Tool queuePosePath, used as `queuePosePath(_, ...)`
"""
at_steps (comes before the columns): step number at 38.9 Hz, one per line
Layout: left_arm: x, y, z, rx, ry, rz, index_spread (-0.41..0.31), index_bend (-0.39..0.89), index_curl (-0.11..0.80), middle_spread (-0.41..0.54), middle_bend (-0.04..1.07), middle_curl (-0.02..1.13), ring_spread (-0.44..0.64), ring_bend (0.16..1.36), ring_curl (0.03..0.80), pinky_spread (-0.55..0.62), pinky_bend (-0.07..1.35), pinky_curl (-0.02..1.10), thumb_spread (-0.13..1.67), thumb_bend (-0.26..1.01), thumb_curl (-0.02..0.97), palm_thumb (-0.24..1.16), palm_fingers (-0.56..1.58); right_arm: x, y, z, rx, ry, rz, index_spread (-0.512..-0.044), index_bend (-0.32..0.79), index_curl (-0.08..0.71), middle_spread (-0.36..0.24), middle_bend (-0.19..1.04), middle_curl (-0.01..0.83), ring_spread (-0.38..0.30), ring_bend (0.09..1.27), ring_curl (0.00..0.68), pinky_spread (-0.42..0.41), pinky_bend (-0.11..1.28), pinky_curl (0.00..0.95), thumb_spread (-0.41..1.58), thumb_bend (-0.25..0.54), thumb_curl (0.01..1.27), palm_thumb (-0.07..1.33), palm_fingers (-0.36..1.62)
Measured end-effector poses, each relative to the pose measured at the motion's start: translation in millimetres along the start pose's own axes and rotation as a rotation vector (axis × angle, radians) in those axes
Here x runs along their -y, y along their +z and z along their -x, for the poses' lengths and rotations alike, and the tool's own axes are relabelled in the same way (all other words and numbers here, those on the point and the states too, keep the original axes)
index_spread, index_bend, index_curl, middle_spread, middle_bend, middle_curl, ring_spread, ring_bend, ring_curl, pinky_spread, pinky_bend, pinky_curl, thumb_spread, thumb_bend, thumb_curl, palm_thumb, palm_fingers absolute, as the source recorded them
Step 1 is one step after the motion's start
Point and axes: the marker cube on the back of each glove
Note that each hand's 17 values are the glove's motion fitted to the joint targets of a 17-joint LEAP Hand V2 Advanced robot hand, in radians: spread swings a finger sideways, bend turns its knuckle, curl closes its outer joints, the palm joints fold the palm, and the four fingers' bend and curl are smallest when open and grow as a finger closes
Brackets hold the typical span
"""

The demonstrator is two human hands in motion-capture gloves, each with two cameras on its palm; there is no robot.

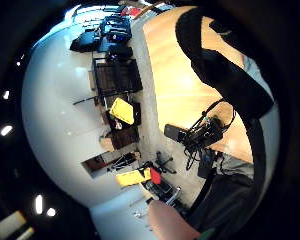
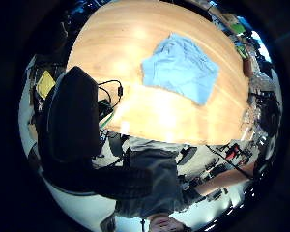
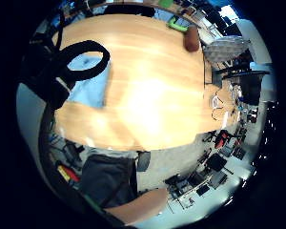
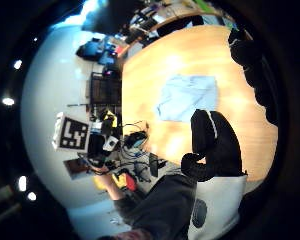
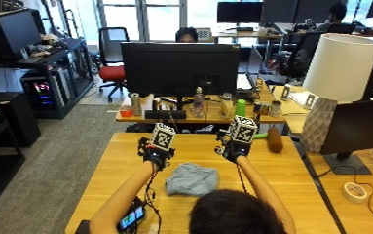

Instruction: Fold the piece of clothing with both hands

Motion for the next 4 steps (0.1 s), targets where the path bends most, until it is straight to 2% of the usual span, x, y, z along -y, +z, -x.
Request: queuePosePath(4, 5.5, -1.3, -1.6, 0.019, -0.010, -0.005, -0.110, 0.51, 0.486, 0.199, 0.10, 0.13, 0.23, 0.53, 0.303, 0.26, 0.60, 0.35, 1.48, 0.02, 0.276, 0.23, 0.39, 8.2, 3.4, -12.0, -0.013, 0.019, 0.006, -0.248, 0.06, 0.110, -0.089, 0.27, 0.470, -0.151, 0.61, 0.412, -0.183, 0.68, 0.374, 1.11, -0.013, 0.39, 0.81, 0.97)
